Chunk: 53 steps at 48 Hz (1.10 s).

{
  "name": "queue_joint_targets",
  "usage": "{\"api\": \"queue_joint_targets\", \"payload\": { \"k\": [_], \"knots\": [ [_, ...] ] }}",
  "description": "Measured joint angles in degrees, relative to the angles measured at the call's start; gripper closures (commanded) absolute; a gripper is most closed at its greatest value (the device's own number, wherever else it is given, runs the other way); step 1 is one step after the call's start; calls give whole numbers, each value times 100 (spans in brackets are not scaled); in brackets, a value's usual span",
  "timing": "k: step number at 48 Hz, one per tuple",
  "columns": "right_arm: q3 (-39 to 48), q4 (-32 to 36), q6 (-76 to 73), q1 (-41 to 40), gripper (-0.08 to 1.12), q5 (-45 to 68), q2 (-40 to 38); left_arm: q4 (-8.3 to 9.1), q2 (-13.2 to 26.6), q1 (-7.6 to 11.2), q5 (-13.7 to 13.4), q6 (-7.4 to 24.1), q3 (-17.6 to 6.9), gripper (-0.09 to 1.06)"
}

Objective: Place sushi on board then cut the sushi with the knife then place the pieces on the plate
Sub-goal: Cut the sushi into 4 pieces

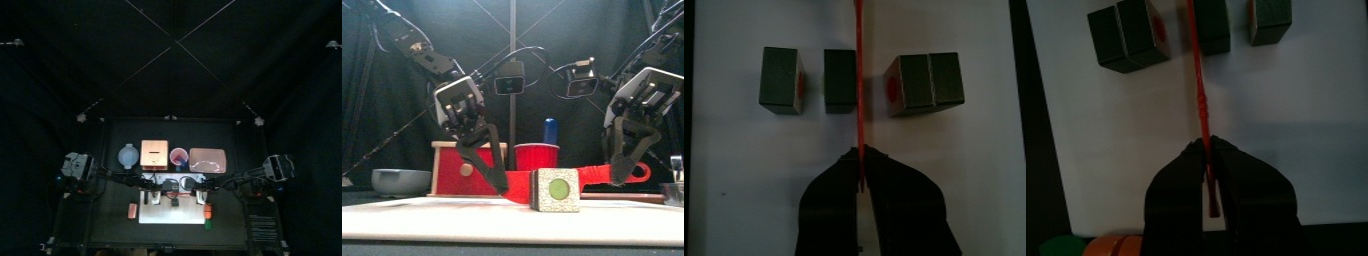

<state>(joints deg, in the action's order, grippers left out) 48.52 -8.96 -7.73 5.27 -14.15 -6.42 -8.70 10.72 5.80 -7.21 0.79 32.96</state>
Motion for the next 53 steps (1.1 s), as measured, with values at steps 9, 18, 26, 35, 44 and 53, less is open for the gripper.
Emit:
{"api": "queue_joint_targets", "payload": {
  "k": [9,18,26,35,44,53],
  "knots": [
    [-97,0,0,70,63,-123,-378,105,-396,79,-202,0,-9,53],
    [-105,-62,-9,281,63,-132,-615,185,-615,299,-272,0,-18,53],
    [-105,-229,-35,475,63,-132,-615,167,-589,501,-264,-9,-26,53],
    [-105,-352,-35,563,63,-132,-615,53,-457,589,-272,-9,-105,53],
    [-105,-387,-26,589,63,-132,-580,-105,-343,606,-264,-18,-123,53],
    [-97,-404,-26,598,63,-132,-483,-185,-290,606,-255,-18,-132,53]
  ]
}}
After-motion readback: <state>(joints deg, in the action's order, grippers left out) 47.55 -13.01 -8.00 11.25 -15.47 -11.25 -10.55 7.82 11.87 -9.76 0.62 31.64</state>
